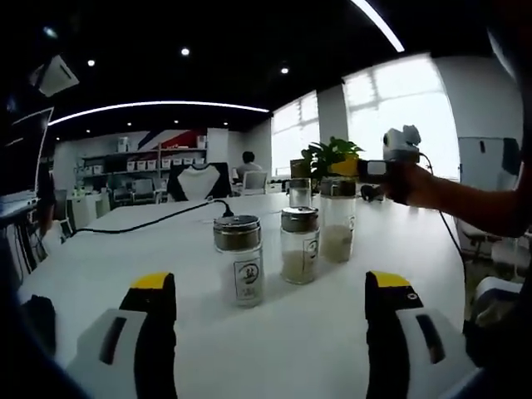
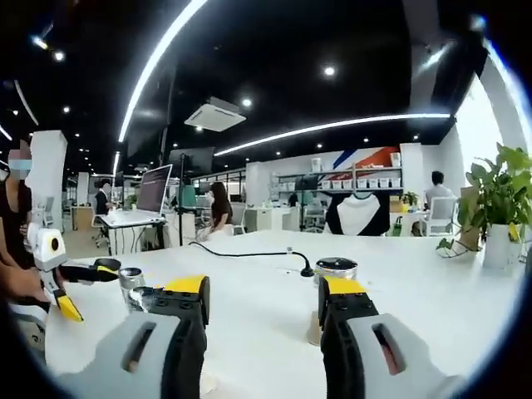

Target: Rotate the seasoning bottle until the label or dispensing opening points toward the visible target arrow and the bottle remains upright within the marked orientation range

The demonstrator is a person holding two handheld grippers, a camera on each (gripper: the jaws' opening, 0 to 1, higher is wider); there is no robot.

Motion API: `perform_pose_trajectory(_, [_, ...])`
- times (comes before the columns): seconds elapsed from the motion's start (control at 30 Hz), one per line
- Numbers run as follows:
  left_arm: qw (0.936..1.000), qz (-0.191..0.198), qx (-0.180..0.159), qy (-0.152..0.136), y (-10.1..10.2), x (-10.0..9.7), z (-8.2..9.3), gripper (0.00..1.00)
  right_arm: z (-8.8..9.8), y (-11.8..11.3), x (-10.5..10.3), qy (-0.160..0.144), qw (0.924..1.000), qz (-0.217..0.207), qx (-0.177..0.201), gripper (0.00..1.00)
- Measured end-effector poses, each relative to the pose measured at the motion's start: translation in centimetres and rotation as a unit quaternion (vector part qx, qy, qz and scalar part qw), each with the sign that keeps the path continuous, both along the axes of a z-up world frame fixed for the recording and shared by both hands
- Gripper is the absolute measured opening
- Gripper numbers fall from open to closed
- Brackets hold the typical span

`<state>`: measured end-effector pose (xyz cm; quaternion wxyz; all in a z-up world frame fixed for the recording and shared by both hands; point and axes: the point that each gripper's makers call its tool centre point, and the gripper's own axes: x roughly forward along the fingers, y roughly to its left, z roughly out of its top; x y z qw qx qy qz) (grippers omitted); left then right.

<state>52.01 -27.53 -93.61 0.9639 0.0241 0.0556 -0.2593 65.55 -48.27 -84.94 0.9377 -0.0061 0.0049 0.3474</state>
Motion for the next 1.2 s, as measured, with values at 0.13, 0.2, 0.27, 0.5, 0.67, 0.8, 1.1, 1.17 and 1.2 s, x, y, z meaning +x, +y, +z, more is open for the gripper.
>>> perform_pose_trajectory(0.13, [0.9999,-0.002,-0.009,0.003,0.0,-0.1,0.0,1.0,-0.7,-0.8,2.4,0.007,0.9997,-0.024,-0.004,0.52])
perform_pose_trajectory(0.2, [0.9999,-0.001,-0.011,-0.003,0.0,-0.1,0.3,1.0,-1.1,-1.1,3.5,0.008,0.9992,-0.038,-0.007,0.52])
perform_pose_trajectory(0.27, [0.9998,0.0,-0.019,-0.01,0.1,-0.1,0.7,1.0,-1.8,-1.5,4.7,0.015,0.9984,-0.053,-0.009,0.51])
perform_pose_trajectory(0.5, [0.9997,-0.003,-0.024,-0.005,0.0,0.2,0.5,1.0,-3.0,-1.9,7.5,0.023,0.9955,-0.092,-0.005,0.5])
perform_pose_trajectory(0.67, [0.9997,-0.007,-0.022,0.001,-0.3,0.3,0.3,1.0,-3.4,-1.7,8.6,0.026,0.9947,-0.1,-0.002,0.49])
perform_pose_trajectory(0.8, [0.9997,-0.006,-0.023,0.002,-0.3,0.5,0.4,1.0,-3.9,-1.4,9.3,0.027,0.9942,-0.103,-0.016,0.49])
perform_pose_trajectory(1.1, [0.9989,-0.02,-0.042,0.0,-1.1,0.7,1.1,1.0,-4.3,-1.1,10.5,0.021,0.9938,-0.106,-0.024,0.45])
perform_pose_trajectory(1.17, [0.9987,-0.02,-0.047,-0.004,-1.1,0.7,1.4,1.0,-4.4,-1.2,10.7,0.022,0.9935,-0.109,-0.024,0.45])
perform_pose_trajectory(1.2, [0.9986,-0.02,-0.048,-0.004,-1.0,0.7,1.5,1.0,-4.4,-1.2,10.7,0.022,0.9934,-0.11,-0.023,0.44])
